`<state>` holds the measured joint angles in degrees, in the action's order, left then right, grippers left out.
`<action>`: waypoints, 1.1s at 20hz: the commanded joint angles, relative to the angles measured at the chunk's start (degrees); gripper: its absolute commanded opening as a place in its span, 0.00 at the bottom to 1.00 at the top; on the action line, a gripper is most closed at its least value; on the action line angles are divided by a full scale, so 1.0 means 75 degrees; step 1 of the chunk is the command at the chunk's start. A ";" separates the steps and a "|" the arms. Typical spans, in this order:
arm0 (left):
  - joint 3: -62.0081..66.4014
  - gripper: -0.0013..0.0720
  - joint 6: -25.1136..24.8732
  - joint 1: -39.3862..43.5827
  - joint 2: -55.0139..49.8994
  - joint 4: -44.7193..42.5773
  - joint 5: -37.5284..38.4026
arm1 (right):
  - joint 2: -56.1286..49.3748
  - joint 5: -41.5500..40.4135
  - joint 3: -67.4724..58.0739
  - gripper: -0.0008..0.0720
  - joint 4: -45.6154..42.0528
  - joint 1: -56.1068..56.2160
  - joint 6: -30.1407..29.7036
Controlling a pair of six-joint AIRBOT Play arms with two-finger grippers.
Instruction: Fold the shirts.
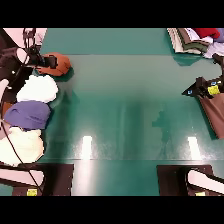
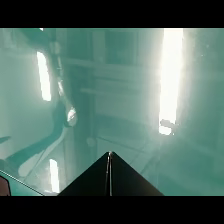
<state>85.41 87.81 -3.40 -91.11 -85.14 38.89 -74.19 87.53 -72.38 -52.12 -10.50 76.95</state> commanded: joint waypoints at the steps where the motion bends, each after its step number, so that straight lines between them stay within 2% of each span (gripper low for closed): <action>1: 0.0009 0.78 0.0076 -0.0329 -0.0953 -0.0172 -0.0976 | -0.0003 -0.0020 -0.0009 0.04 0.0009 0.0006 0.0003; 4: 0.0017 0.78 0.0041 -0.0329 -0.1425 -0.0169 -0.1623 | -0.0003 -0.0061 -0.0009 0.04 0.0006 0.0020 0.0003; 8: 0.0230 0.78 0.0038 -0.0329 -0.1874 -0.0172 -0.1699 | -0.0006 -0.0079 -0.0009 0.04 0.0006 0.0023 0.0003; 9: 0.0248 0.73 0.0038 -0.0329 -0.1909 -0.0172 -0.1877 | -0.0006 -0.0079 -0.0009 0.03 0.0009 0.0023 0.0003; 10: 0.0248 0.50 0.0041 -0.0329 -0.1906 -0.0169 -0.2095 | -0.0006 -0.0076 -0.0009 0.04 0.0009 0.0023 0.0003; 11: 0.0248 0.23 0.0041 -0.0326 -0.1894 -0.0166 -0.2264 | -0.0006 -0.0073 -0.0009 0.04 0.0006 0.0023 0.0003; 12: 0.0254 0.05 0.0041 -0.0326 -0.1874 -0.0160 -0.2320 | -0.0006 -0.0073 -0.0009 0.04 0.0006 0.0023 0.0003; 17: 0.1480 0.05 0.0017 -0.0239 -0.1294 0.0134 -0.0866 | 0.0000 -0.0140 -0.0073 0.04 0.0020 0.0023 0.0052; 22: 0.2774 0.05 -0.0831 0.0504 0.1029 0.0140 -0.0099 | 0.0000 -0.0052 -0.1641 0.04 0.0017 0.0245 0.0405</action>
<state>101.12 85.30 -2.52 -92.05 -84.49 33.50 -74.22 86.78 -78.74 -52.03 -9.56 78.96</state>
